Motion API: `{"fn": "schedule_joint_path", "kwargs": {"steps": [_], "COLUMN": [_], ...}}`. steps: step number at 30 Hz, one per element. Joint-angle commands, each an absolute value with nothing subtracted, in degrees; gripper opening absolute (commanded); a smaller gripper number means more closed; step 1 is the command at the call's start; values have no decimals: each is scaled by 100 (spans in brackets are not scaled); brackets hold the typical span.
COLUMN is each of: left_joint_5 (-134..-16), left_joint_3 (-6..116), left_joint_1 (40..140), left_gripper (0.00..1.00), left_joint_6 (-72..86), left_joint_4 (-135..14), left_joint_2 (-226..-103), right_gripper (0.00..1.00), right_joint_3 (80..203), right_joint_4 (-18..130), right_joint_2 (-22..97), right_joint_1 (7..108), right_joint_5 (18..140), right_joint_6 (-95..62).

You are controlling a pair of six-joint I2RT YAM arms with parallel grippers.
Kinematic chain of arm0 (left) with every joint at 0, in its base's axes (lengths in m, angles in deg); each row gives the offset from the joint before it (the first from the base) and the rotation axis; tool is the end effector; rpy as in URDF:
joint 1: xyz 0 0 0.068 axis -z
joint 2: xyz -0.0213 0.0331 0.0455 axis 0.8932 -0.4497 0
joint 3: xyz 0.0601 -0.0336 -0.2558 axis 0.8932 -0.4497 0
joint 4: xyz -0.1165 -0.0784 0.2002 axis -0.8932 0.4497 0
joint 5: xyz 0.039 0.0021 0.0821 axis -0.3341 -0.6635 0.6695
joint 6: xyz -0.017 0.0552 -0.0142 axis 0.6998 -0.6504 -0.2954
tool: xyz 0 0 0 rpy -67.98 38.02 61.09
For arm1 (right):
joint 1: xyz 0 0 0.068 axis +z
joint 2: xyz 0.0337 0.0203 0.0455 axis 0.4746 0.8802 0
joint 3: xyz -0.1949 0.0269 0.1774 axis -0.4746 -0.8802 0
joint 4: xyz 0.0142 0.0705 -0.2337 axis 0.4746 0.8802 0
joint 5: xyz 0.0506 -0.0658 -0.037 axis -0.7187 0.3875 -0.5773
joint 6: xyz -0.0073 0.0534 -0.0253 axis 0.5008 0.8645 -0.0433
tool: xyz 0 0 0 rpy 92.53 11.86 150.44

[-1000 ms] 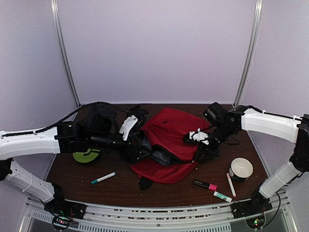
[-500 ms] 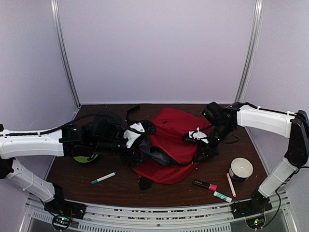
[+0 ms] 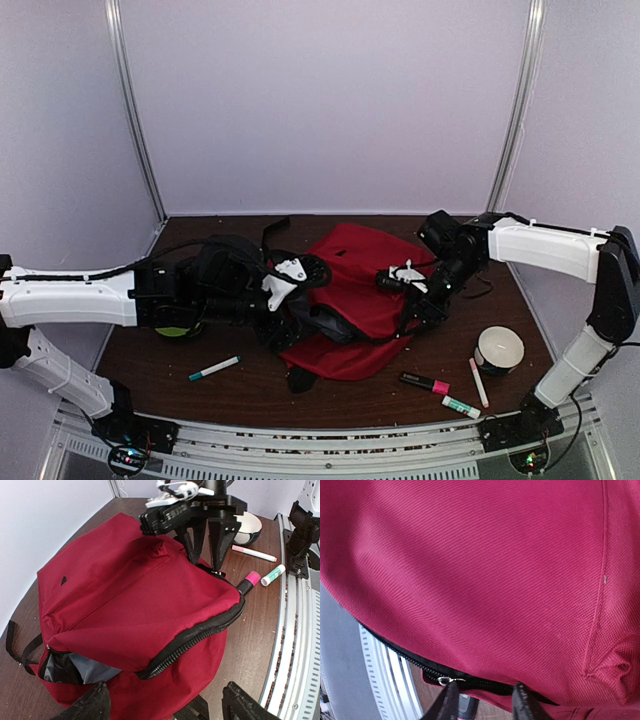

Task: Pack the student bag
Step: Hold the largest pocket of the student bag.

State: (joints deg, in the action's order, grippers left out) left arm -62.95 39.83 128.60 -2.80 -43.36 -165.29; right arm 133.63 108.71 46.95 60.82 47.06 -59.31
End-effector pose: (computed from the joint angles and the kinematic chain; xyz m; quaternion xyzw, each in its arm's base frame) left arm 0.1233 -0.2617 0.2794 0.4539 0.7575 -0.2347 0.4062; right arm 0.2216 0.1742 0.2303 -0.5572 0.7503 0.3356 0.1182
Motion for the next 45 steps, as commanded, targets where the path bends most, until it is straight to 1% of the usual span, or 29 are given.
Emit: {"fn": "schedule_joint_path", "kwargs": {"steps": [1, 3, 5, 11, 16, 18, 20, 23, 24, 25, 27, 29, 33, 36, 40, 43, 45], "left_joint_5": [-6343, -6332, -6304, -6313, -6628, -6767, -6941, -7138, -7143, -7154, -7201, -7158, -6846, -6421, -5237, -4005, -3600], "left_joint_3": [4136, 4158, 4203, 4527, 4934, 5101, 5369, 5418, 5370, 5315, 5158, 5055, 5165, 5303, 5673, 5905, 6042], "left_joint_1": [12960, 12980, 13010, 13180, 13215, 13218, 13218, 13218, 13218, 13218, 13233, 13273, 13426, 13650, 14015, 14202, 14251], "left_gripper": [79, 79, 79, 79, 77, 76, 75, 74, 74, 74, 74, 76, 77, 78, 78, 78, 76], "left_joint_6": [-255, -221, -202, -135, 149, 284, 356, 181, 70, -47, -233, -429, -1048, -1577, -2242, -2638, -2925], "left_joint_4": [-4652, -4666, -4678, -4879, -5389, -5599, -5487, -5407, -5392, -5340, -5311, -5221, -4702, -4348, -3830, -3807, -3856], "left_joint_2": [-16567, -16585, -16596, -16760, -17263, -17586, -17906, -18259, -18323, -18357, -18329, -18272, -18283, -18245, -18501, -18873, -19100], "right_gripper": [29, 12, 0, 0, 0, 0, 0, 18, 23, 26, 33, 38, 43, 44, 44, 45, 48], "right_joint_3": [13510, 13563, 13607, 13505, 13496, 13500, 13444, 12986, 12837, 12721, 12769, 12813, 12888, 12985, 12947, 12886, 12810], "right_joint_4": [10755, 10986, 11203, 11241, 11092, 11010, 10960, 10407, 10215, 9989, 10015, 10030, 10055, 10357, 10403, 10353, 10336], "right_joint_2": [4812, 4809, 4719, 3938, 3480, 3458, 3456, 3268, 3228, 3233, 3371, 3542, 3871, 4057, 4126, 4147, 4145], "right_joint_1": [6050, 6050, 6050, 6051, 6057, 6059, 6036, 5952, 5904, 5843, 5799, 5803, 5810, 5807, 5813, 5813, 5812], "right_joint_5": [4456, 4237, 4096, 3794, 3570, 3733, 3970, 4546, 4695, 4801, 4876, 4943, 5023, 4939, 4976, 4910, 4833], "right_joint_6": [-5679, -5839, -5943, -5831, -5597, -5399, -5386, -5422, -5490, -5527, -5826, -6140, -6701, -7165, -7277, -7257, -7272]}}
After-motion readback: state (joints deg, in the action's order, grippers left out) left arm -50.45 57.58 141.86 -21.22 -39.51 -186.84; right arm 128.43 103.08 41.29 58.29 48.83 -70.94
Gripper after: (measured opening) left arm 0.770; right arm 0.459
